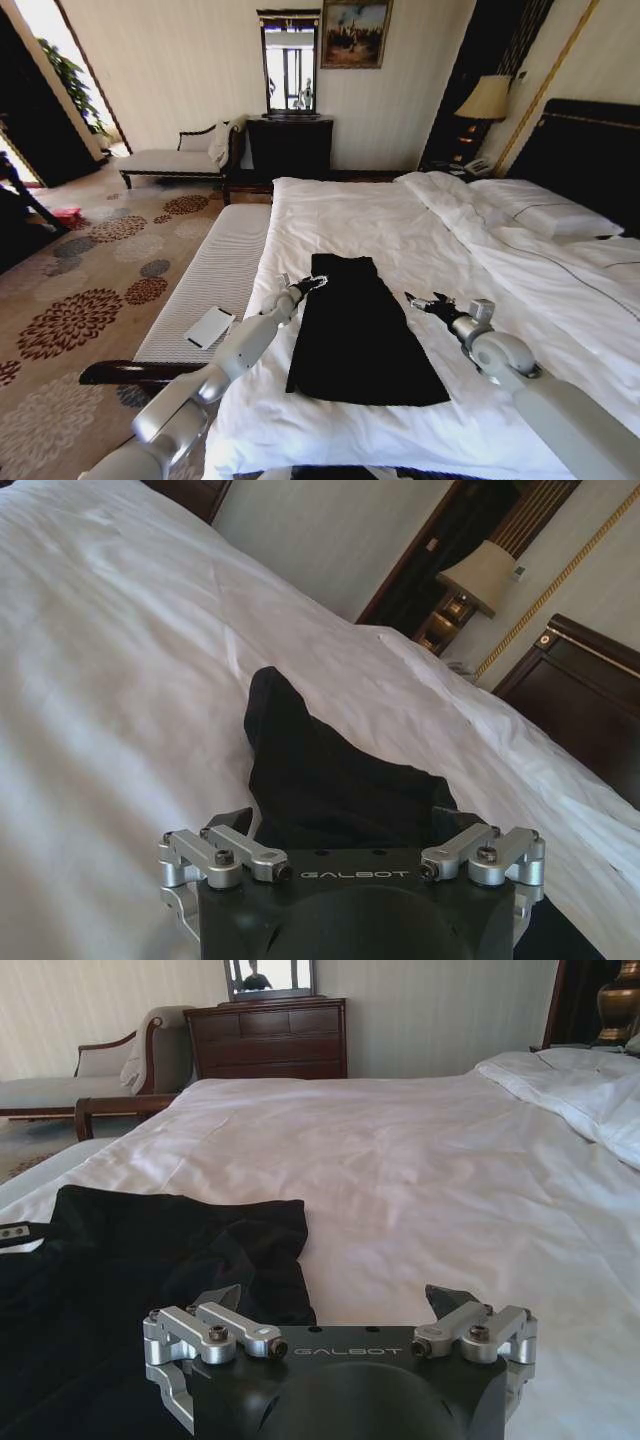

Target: Fold the clothes on the bed.

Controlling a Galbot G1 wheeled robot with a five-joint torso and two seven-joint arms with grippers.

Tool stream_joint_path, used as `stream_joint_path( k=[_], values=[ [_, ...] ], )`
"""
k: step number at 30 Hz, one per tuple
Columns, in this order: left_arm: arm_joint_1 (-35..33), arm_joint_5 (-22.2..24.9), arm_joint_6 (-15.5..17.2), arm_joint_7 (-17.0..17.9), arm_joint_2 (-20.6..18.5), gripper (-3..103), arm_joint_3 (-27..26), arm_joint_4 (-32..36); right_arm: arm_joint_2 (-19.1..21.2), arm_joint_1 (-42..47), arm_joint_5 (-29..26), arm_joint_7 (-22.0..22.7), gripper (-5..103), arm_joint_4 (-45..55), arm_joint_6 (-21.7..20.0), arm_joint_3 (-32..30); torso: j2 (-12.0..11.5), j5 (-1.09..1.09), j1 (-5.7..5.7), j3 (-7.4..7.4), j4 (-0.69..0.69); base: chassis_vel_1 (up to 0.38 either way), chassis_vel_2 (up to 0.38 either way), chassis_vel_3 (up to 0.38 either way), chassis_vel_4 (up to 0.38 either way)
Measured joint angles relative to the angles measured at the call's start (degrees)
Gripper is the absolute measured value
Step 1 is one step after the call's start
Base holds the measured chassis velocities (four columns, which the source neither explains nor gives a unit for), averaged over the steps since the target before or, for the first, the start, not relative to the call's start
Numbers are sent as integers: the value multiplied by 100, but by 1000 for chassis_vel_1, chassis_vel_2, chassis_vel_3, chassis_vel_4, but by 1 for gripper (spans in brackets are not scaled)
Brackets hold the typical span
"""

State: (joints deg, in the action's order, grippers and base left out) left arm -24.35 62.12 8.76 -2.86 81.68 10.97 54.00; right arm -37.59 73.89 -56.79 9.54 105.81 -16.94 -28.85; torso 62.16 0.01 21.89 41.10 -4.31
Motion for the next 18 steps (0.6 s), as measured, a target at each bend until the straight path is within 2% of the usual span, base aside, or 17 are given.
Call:
stream_joint_path(
  k=[12, 15, 17, 18],
  values=[
    [106, -41, -24, -1, 137, 101, -92, -462, 22, -28, -35, 28, 100, 14, -9, 3, 0, 0, 0, 0, 1, 0, 0, 0, 0],
    [136, -3, -28, 12, 179, 96, -115, -575, 45, -29, -63, 42, 100, 26, -11, 1, 0, 0, 0, 0, 0, 0, 0, 0, 0],
    [150, 20, -28, 26, 202, 85, -146, -639, 58, -17, -93, 58, 100, 39, -16, -19, 0, -1, 0, 0, 0, 0, 0, 0, 0],
    [150, 42, -22, 34, 203, 85, -152, -640, 62, -13, -99, 64, 100, 41, -17, -24, 0, -1, 0, 0, 0, 0, 0, 0, 0]
  ],
)
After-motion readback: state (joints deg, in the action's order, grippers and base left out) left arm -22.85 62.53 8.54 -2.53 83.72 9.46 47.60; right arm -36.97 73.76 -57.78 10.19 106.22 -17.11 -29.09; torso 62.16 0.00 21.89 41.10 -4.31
